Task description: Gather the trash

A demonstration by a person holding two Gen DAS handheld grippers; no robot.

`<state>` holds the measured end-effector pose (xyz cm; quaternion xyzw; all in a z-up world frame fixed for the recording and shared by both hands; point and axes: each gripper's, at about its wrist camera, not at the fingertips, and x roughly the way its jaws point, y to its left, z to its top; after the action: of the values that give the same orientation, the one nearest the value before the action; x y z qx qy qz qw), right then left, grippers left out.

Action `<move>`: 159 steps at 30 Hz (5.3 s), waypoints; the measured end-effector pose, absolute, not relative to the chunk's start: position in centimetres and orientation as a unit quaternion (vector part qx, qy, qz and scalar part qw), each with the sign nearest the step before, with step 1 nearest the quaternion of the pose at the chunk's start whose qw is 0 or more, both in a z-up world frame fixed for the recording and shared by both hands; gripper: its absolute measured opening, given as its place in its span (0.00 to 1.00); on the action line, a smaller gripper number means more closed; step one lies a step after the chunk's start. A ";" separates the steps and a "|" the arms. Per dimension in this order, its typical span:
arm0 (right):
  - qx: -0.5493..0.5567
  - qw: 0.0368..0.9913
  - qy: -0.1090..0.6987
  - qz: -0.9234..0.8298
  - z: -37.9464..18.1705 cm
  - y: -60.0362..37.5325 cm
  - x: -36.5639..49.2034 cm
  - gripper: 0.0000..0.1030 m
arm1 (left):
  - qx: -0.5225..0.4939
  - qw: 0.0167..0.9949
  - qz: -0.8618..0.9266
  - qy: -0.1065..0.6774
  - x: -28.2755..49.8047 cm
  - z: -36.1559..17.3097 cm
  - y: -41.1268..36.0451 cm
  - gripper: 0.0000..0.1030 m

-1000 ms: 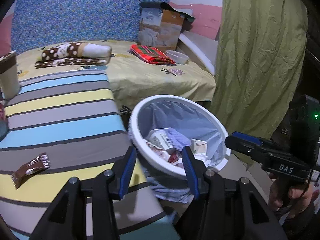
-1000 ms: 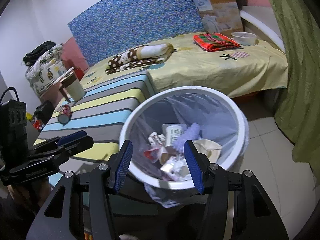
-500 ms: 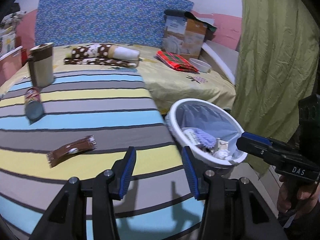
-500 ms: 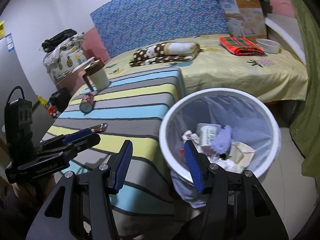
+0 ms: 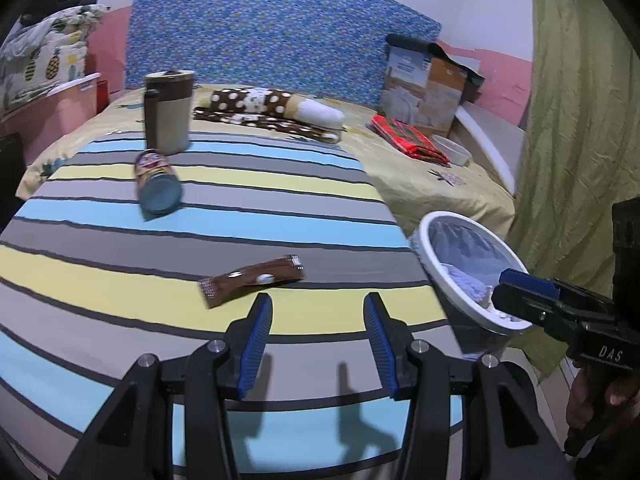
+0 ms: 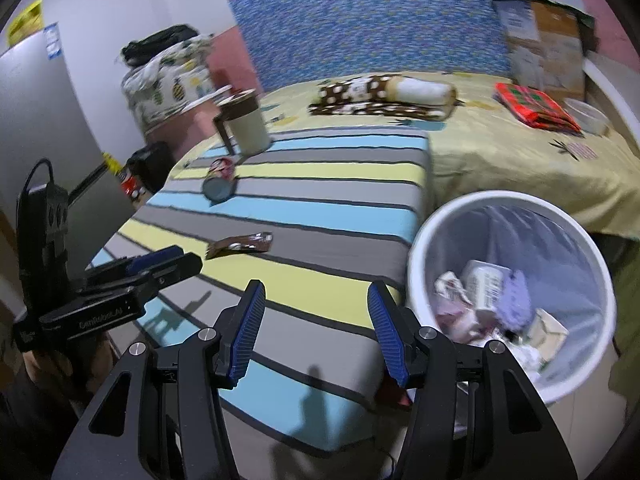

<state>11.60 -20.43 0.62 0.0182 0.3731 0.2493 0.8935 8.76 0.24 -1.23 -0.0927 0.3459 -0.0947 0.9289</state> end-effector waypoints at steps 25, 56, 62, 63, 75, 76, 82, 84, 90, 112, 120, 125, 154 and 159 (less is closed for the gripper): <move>-0.183 0.839 0.372 0.353 -2.3 -9.1 16.7 0.54 | -0.135 0.929 -0.022 0.344 8.8 -2.4 9.0 0.48; -0.057 0.841 0.449 0.298 -3.7 -11.7 18.8 0.14 | -0.157 0.920 0.025 0.358 16.7 -3.1 11.0 0.53; -0.038 0.840 0.451 0.298 -3.9 -12.6 19.5 0.14 | -0.167 0.919 0.051 0.353 19.8 -3.2 11.0 0.60; -0.036 0.840 0.452 0.298 -3.9 -12.6 19.7 0.14 | -0.168 0.918 0.059 0.354 20.3 -3.3 11.1 0.60; -0.026 0.842 0.449 0.299 -4.1 -12.9 19.8 0.14 | -0.172 0.906 0.118 0.369 24.8 -5.0 11.9 0.61; -0.027 0.842 0.449 0.299 -4.1 -12.9 19.8 0.14 | -0.169 0.904 0.121 0.372 25.0 -5.1 11.8 0.61; -0.027 0.843 0.449 0.296 -4.1 -12.9 20.0 0.14 | -0.140 0.900 0.127 0.392 25.6 -5.6 11.2 0.57; -0.028 0.843 0.449 0.294 -4.1 -13.0 19.9 0.14 | -0.136 0.901 0.125 0.392 25.3 -5.5 11.1 0.57; -0.022 0.847 0.451 0.280 -4.0 -13.4 19.6 0.14 | -0.135 0.904 0.100 0.392 23.1 -5.2 10.2 0.57; -0.015 0.849 0.460 0.261 -3.8 -15.6 16.1 0.32 | -0.095 0.913 -0.028 0.396 12.2 -3.9 4.5 0.57; -0.018 0.853 0.449 0.267 -3.6 -16.1 15.1 0.43 | -0.110 0.914 -0.034 0.388 9.6 -3.6 5.1 0.57; -0.014 0.857 0.449 0.253 -4.1 -16.4 15.3 0.43 | -0.116 0.918 -0.036 0.376 9.0 -3.5 5.3 0.57; -0.015 0.871 0.434 0.231 -3.9 -16.1 14.3 0.24 | -0.110 0.921 -0.026 0.372 7.6 -5.2 4.7 0.53; -0.012 0.872 0.431 0.233 -3.6 -16.4 14.0 0.24 | -0.110 0.924 -0.030 0.365 7.3 -4.7 4.4 0.53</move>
<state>13.96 -16.42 -3.58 -0.0119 0.4305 0.2329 0.8719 7.29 4.42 -4.71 -0.1098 0.3647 -0.0305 0.9241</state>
